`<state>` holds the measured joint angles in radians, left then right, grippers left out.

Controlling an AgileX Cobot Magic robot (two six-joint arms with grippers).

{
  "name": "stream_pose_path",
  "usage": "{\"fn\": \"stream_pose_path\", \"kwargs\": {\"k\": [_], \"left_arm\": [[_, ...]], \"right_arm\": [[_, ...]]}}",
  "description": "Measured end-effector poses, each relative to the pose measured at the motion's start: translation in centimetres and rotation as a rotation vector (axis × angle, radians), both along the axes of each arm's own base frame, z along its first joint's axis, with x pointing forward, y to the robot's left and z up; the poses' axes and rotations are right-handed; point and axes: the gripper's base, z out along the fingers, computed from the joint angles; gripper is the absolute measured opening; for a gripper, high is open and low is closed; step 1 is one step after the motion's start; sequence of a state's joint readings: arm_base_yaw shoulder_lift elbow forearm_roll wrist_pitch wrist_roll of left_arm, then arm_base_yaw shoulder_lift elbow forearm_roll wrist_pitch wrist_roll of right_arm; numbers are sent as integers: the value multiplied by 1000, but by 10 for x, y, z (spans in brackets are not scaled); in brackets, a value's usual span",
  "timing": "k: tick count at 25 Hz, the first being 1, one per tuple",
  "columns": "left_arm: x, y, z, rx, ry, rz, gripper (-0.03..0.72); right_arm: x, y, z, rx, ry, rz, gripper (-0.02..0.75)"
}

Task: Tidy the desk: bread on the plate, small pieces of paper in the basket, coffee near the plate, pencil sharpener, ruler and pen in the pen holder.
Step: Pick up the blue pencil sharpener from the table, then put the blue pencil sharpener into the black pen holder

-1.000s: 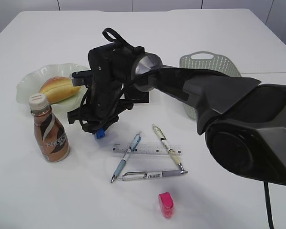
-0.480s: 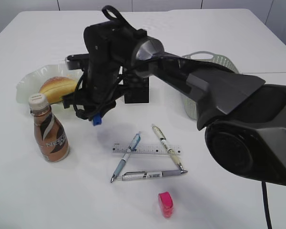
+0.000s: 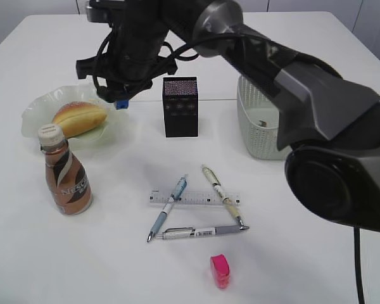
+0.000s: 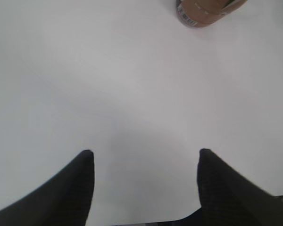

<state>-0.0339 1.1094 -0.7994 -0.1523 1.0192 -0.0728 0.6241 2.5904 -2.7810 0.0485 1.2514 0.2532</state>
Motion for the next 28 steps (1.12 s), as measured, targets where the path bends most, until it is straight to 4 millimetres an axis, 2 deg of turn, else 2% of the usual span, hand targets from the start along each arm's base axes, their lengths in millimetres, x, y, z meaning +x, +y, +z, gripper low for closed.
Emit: {"fn": "stream_pose_path", "kwargs": {"k": [4,9,14,23,28], "left_arm": [[-1,0,0,0,9,-1,496],[-2,-1,-1,-13,27,-1,496],[-3,-3,0,-35,31,1,496],[-4,-3,0,-39,37,1,496],[-4,-5,0,-55,37,4,496]], "right_arm": [[10,-23,19,-8,-46,-52,186],[28,-65,39,-1,-82,-139,186],[44,-100,45,1,-90,-210,186],[52,-119,43,-30,-103,-205,186],[59,-121,25,-52,-76,-203,186]]}}
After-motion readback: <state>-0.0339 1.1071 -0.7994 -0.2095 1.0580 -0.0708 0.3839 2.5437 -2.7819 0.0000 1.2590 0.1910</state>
